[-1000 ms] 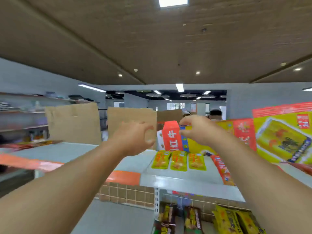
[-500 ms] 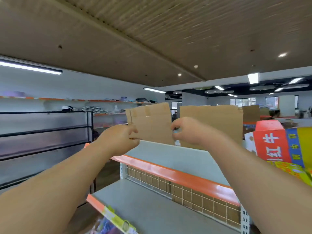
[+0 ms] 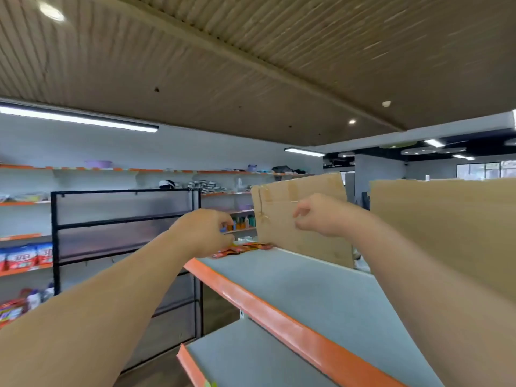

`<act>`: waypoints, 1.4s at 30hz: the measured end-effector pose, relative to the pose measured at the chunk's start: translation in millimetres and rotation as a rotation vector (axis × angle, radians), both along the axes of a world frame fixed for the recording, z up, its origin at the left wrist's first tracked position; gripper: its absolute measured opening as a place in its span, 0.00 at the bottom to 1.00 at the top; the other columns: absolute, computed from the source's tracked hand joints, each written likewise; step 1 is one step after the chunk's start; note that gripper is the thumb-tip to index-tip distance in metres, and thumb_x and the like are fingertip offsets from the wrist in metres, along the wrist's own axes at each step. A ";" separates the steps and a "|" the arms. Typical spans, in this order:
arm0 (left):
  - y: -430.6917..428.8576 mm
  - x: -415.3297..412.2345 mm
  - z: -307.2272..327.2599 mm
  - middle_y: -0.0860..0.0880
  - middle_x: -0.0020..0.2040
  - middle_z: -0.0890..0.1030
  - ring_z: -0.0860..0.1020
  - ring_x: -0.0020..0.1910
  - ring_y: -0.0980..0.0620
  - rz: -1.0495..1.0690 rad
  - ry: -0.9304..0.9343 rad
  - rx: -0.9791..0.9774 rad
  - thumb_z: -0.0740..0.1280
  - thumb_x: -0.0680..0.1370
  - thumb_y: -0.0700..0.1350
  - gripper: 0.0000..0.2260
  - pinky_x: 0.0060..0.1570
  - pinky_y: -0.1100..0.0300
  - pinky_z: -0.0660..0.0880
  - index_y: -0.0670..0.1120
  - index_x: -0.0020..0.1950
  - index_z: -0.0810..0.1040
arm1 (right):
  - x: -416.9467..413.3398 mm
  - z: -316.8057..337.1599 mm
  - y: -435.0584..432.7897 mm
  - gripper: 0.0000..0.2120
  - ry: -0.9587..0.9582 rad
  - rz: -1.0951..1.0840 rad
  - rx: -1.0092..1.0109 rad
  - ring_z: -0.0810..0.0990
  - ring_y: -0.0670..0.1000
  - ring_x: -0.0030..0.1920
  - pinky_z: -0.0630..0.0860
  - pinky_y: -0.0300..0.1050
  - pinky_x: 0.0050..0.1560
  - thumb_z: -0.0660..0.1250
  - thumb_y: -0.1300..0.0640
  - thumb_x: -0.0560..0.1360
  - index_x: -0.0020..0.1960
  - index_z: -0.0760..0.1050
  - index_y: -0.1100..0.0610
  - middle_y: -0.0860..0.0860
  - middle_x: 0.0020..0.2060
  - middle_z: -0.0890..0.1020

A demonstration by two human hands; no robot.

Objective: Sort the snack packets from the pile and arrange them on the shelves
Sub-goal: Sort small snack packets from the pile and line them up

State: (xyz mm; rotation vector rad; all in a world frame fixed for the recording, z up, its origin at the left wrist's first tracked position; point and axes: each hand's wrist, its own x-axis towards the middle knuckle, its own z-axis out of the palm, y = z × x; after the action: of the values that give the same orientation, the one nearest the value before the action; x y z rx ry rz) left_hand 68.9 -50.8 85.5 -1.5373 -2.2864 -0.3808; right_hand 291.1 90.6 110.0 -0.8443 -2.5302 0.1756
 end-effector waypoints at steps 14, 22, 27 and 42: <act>88.0 -133.4 -33.7 0.52 0.68 0.78 0.77 0.62 0.49 -0.014 -0.098 -0.064 0.65 0.79 0.58 0.21 0.58 0.57 0.74 0.57 0.71 0.75 | -133.5 -12.0 78.7 0.06 -0.144 0.091 -0.013 0.76 0.43 0.48 0.70 0.38 0.42 0.66 0.53 0.80 0.55 0.79 0.46 0.40 0.47 0.78; 165.1 -250.3 -58.0 0.53 0.70 0.76 0.76 0.63 0.50 -0.140 -0.158 -0.125 0.67 0.78 0.58 0.22 0.57 0.59 0.72 0.57 0.72 0.74 | -222.9 -25.8 123.5 0.10 -0.256 -0.084 -0.046 0.76 0.48 0.54 0.74 0.46 0.60 0.67 0.52 0.79 0.59 0.81 0.49 0.43 0.52 0.79; 202.7 -305.2 -70.3 0.55 0.73 0.73 0.73 0.69 0.51 -0.267 -0.123 -0.244 0.65 0.80 0.52 0.22 0.66 0.57 0.70 0.56 0.75 0.72 | -293.9 -42.0 145.9 0.13 -0.352 -0.189 -0.094 0.81 0.56 0.56 0.78 0.53 0.60 0.66 0.53 0.76 0.58 0.82 0.54 0.52 0.55 0.84; 253.2 -385.2 -105.5 0.60 0.61 0.80 0.77 0.61 0.56 -0.526 0.039 -0.181 0.67 0.79 0.51 0.11 0.58 0.58 0.75 0.59 0.61 0.81 | -385.2 -97.6 180.8 0.11 -0.522 -0.325 -0.164 0.78 0.52 0.46 0.70 0.43 0.39 0.71 0.52 0.75 0.54 0.81 0.56 0.53 0.51 0.83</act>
State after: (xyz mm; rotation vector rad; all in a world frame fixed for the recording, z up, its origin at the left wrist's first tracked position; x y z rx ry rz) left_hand -316.3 202.5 -19.9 -2.2157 -1.9008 -0.2751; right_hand -94.2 271.4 12.4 -1.5190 -2.8187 0.0607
